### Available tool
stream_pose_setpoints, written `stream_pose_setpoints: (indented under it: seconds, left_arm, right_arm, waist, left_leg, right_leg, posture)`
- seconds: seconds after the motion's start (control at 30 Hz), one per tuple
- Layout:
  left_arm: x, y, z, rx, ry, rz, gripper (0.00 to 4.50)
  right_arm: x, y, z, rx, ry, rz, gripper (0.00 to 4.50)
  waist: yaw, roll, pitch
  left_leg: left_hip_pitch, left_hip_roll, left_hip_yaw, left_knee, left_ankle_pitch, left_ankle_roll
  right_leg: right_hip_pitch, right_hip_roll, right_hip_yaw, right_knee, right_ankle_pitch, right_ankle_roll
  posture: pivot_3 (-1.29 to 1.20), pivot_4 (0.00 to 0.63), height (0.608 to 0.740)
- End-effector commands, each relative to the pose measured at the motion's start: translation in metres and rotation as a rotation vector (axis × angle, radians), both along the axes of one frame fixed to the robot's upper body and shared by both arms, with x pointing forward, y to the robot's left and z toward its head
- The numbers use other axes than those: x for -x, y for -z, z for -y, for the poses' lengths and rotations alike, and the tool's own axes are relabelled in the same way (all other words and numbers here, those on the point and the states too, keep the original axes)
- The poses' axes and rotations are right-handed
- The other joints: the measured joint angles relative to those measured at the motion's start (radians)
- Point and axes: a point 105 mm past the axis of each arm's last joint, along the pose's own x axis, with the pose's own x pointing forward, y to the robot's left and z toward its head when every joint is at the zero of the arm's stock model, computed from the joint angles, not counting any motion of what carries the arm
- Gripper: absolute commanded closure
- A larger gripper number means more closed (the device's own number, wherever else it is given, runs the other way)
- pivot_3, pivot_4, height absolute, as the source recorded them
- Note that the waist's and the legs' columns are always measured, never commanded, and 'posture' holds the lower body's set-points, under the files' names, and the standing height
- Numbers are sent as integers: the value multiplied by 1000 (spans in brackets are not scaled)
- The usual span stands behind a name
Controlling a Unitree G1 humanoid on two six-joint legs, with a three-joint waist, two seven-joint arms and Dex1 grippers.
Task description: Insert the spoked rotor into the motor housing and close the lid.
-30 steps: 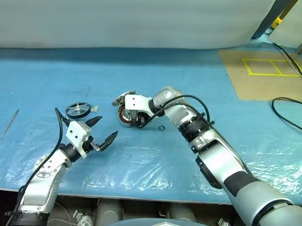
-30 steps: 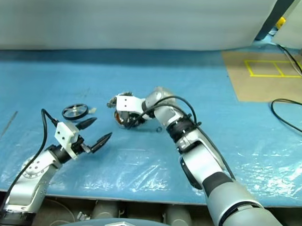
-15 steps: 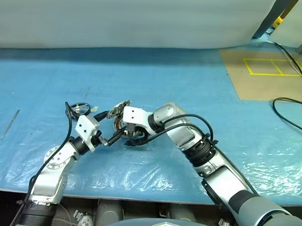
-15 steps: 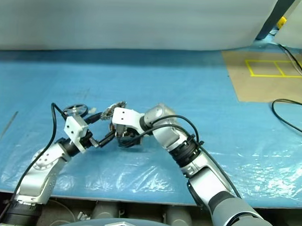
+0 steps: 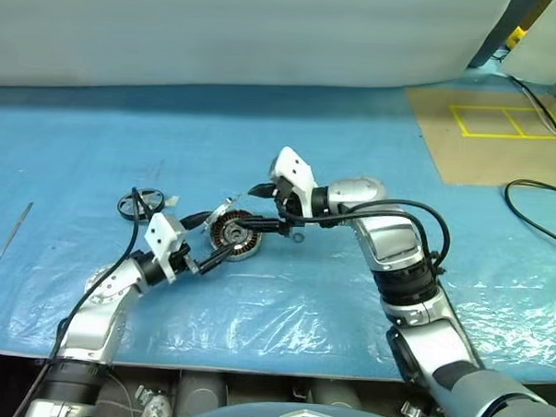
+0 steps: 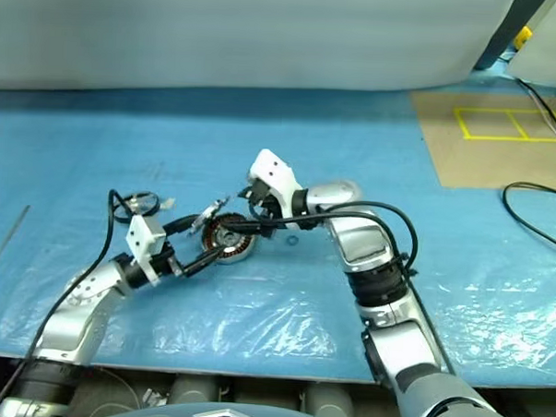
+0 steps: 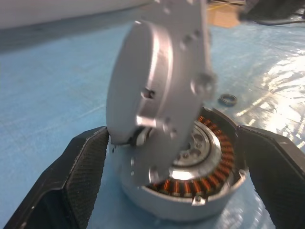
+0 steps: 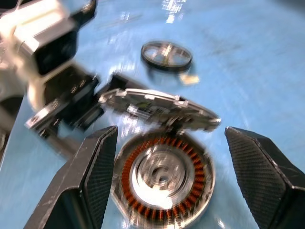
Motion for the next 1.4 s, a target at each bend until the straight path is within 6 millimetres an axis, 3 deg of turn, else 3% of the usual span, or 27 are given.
stream_pose_setpoints:
  seconds: [0.03,0.27,0.47,0.8,1.4]
  left_arm:
    - [12,-20,-13,-6,-6,54,0]
    - [39,-17,-26,-41,-92,44,0]
    - [42,-11,-21,-41,-158,69,0]
    - [44,-10,-13,12,-151,60,0]
    - [39,-20,-10,-18,-133,55,0]
  right_arm:
    - [-7,-2,17,-41,72,32,754]
    - [-15,43,63,40,182,101,754]
    - [-6,74,77,102,148,83,754]
    - [-10,97,90,175,146,59,754]
    - [3,116,90,212,103,53,754]
  waist:
    - [1,0,0]
    - [2,0,0]
    - [-4,0,1]
    - [-2,-1,0]
    - [-3,-1,0]
  left_leg:
    - [0,0,0,0,0,0]
    - [3,-1,0,0,0,0]
    - [3,0,0,1,0,1]
    - [3,0,0,1,0,1]
    - [5,0,0,2,0,2]
  right_leg:
    - [0,0,0,0,0,0]
    - [4,-1,0,-4,-3,-4]
    - [4,0,1,-4,-3,-4]
    - [4,0,1,-4,-3,-4]
    - [6,0,1,-4,-3,-4]
  posture:
    - [0,150,740]
    - [0,150,740]
    - [0,150,740]
    - [0,150,740]
    - [0,150,740]
